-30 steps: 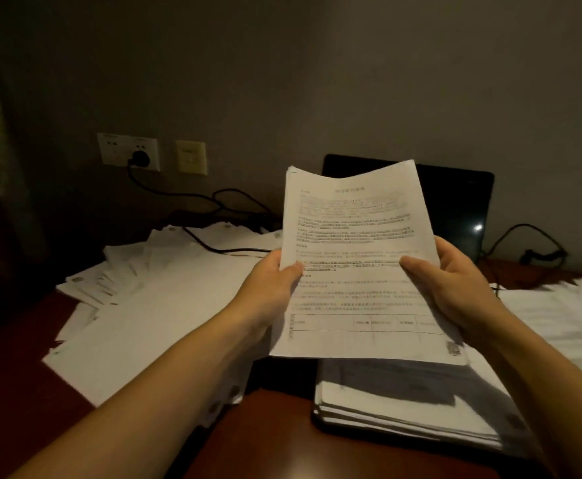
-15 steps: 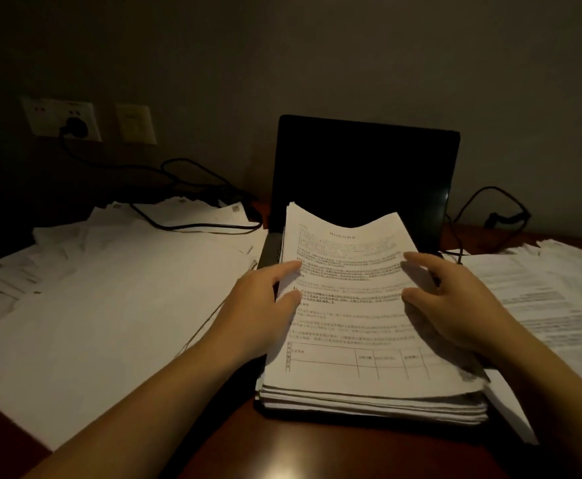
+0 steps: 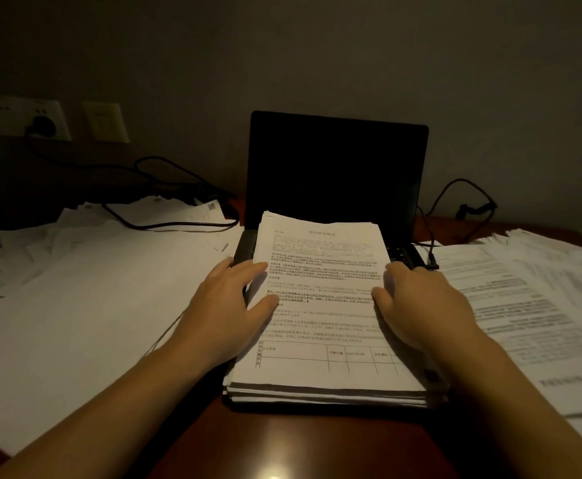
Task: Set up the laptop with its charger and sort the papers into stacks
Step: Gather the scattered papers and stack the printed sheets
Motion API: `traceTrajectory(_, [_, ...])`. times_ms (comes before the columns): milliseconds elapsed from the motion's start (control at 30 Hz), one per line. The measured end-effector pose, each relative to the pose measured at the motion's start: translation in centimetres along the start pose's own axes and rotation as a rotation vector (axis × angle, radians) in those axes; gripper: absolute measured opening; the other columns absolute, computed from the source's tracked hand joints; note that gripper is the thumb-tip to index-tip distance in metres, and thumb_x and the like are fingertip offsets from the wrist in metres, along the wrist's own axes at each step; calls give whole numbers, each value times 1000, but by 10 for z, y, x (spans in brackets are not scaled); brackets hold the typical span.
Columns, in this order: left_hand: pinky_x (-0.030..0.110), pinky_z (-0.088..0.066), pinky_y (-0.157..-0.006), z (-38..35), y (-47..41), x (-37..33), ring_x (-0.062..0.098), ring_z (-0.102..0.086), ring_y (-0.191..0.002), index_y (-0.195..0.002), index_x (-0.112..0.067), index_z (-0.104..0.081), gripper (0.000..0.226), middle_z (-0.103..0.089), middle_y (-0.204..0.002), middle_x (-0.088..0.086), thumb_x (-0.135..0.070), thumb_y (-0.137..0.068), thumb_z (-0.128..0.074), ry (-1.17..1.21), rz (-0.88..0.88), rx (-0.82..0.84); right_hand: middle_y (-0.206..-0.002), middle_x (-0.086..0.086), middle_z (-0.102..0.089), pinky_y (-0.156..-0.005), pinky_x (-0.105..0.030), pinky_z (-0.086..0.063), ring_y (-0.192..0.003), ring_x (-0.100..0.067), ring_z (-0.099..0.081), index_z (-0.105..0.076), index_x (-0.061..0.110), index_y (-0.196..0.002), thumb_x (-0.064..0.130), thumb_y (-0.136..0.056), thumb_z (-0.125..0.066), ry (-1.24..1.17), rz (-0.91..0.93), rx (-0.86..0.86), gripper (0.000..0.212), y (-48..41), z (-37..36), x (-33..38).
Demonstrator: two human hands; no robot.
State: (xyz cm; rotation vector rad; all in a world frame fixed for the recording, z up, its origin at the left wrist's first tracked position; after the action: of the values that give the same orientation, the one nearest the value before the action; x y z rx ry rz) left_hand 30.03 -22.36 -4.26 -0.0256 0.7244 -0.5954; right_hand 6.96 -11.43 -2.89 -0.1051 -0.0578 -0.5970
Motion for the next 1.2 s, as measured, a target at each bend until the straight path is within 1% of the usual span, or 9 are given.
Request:
traceTrajectory(100, [47, -22, -121, -5, -2, 2, 14, -12, -154, -148, -36, -45, 52, -36, -154, -19, -46, -98, -57, -23, 25, 57, -108, -4, -60, -69, -36, -40, -93, -23, -50, -49, 22, -121, 46, -102, -34, 7, 63, -24, 34, 0, -2, 9])
traceTrajectory(200, [50, -22, -121, -5, -2, 5, 17, -13, -154, -148, -36, -45, 55, -35, -159, -11, -53, -97, -54, -38, 42, 66, -131, -10, -54, -92, -46, -44, -119, -30, -48, -45, 24, -136, 64, -98, -23, -55, 47, 47, 59, 0, -10, 9])
traceTrajectory(367, [53, -11, -122, -2, -2, 12, 21, 0, -155, -153, -37, -33, 63, -28, -163, -9, -65, -96, -36, -91, 39, 60, -163, -7, -19, -118, -57, -19, -151, -31, -8, -26, 29, -153, 74, -91, -20, -103, 97, 12, 76, 5, -3, 21])
traceTrajectory(767, [50, -3, -124, 91, 17, 108, 23, 10, -155, -158, -37, -18, 63, 0, -169, 3, -59, -102, -33, -385, 165, -86, -166, -5, -9, -123, -53, -9, -153, -28, 3, -18, 33, -156, 66, -96, -35, -31, 589, 68, 71, 24, -17, 196])
traceTrajectory(833, [52, -1, -124, 115, 21, 143, 24, 10, -155, -159, -34, -15, 68, 2, -169, 5, -62, -100, -32, -439, 237, -86, -165, -5, -13, -123, -50, -9, -153, -28, 0, -19, 31, -156, 66, -97, -35, -6, 652, 95, 71, 30, -24, 229])
traceTrajectory(900, [51, 1, -123, 128, 28, 177, 26, 10, -155, -160, -32, -10, 74, 5, -169, 7, -67, -99, -31, -470, 307, -14, -158, -7, -31, -120, -46, -22, -148, -29, -19, -32, 28, -151, 63, -97, -36, 32, 690, 139, 64, 33, -33, 257])
traceTrajectory(967, [49, 2, -124, 129, 35, 199, 27, 9, -155, -161, -32, -5, 78, 7, -169, 8, -71, -97, -26, -474, 338, 93, -134, -7, -57, -100, -39, -42, -120, -24, -49, -51, 26, -129, 60, -98, -40, 42, 671, 214, 48, 32, -41, 276])
traceTrajectory(1033, [48, 3, -124, 125, 42, 203, 27, 9, -155, -161, -32, 0, 81, 8, -169, 8, -74, -96, -23, -474, 318, 163, -120, -6, -63, -86, -34, -48, -98, -19, -56, -53, 23, -120, 57, -99, -43, -8, 626, 303, 41, 31, -45, 288])
traceTrajectory(1200, [54, -5, -123, 124, 53, 185, 29, 0, -155, -160, -35, -10, 87, -5, -169, 10, -80, -90, -33, -485, 267, 225, -133, -9, -58, -92, -32, -46, -110, -23, -57, -44, 19, -140, 51, -98, -51, -64, 537, 306, 53, 22, -47, 299])
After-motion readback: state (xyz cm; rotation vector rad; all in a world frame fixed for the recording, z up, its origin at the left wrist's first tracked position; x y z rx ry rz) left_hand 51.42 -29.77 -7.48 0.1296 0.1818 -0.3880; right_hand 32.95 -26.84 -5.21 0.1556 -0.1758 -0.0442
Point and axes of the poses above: each hand's wrist, its own y-axis away from the middle knuckle, its own z-axis out of the back of the hand, x = y × z, the point moved 9 cm from there along -y, towards the middle knuckle
